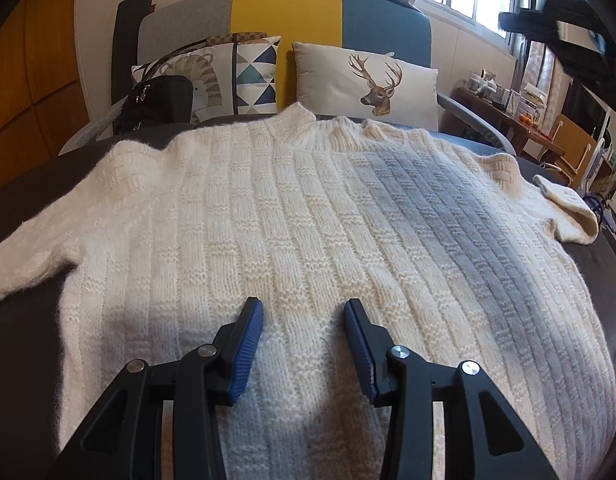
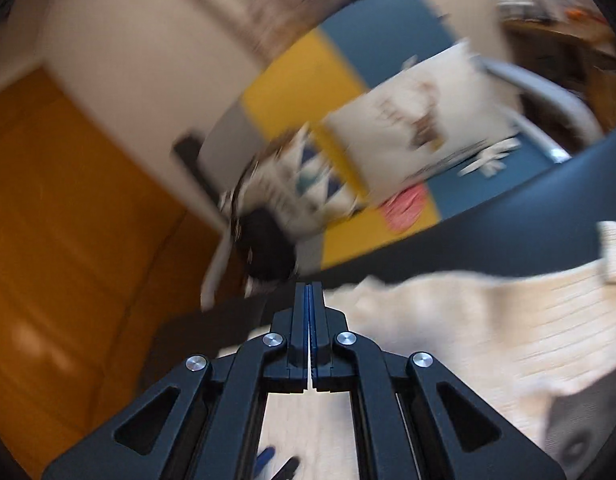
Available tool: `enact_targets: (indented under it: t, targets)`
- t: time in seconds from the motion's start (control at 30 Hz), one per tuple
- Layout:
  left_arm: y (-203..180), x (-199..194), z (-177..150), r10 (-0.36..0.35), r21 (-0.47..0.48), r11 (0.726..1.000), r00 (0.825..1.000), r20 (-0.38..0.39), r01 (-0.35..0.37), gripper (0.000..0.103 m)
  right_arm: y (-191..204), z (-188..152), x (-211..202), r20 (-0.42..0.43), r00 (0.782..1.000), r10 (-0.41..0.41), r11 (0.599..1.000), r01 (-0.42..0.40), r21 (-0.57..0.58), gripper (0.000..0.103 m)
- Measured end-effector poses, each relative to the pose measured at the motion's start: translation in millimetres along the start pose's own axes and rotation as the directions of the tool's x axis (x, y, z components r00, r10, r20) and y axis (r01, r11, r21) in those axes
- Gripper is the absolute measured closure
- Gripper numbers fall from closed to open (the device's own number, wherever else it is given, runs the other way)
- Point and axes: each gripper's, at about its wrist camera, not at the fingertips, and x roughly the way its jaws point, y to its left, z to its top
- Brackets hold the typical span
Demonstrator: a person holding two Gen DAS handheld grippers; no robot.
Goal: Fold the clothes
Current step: 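Carry the held sleeve across the sweater body with the right gripper and release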
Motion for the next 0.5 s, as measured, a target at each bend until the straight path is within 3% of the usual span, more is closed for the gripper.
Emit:
enact_targets:
  t: [0.07,0.17,0.23,0.3,0.43,0.5]
  targets:
    - [3,0,0,-0.018,-0.015,1.0,1.0,0.001,0.018,0.06,11,-18,17,-0.037,0.995,-0.096,0.991,0.092,-0.094,0.101]
    - [5,0,0,-0.033,-0.027,0.999,0.999,0.003,0.033,0.06,-8,-34,22,-0.054,0.96,-0.276,0.944,0.26,-0.202,0.079]
    - [4,0,0,-0.029,-0.024,0.999,1.0,0.004,0.029,0.06,-45,-35,8,-0.045,0.917,-0.396,0.9,0.378,-0.218,0.07]
    - [2,0,0,-0.015,-0.013,1.0,1.0,0.004,0.016,0.06,-82,-37,-6,-0.033,0.86,-0.509,0.841,0.489,-0.233,0.058]
    - [-2,1,0,0.006,0.005,1.0,1.0,0.005,-0.006,0.059,-157,-13,-35,-0.066,0.756,-0.651,0.744,0.619,-0.251,0.056]
    - [-2,1,0,0.007,0.006,1.0,1.0,0.005,-0.007,0.059,-179,-6,-36,-0.082,0.732,-0.676,0.72,0.632,-0.287,0.055]
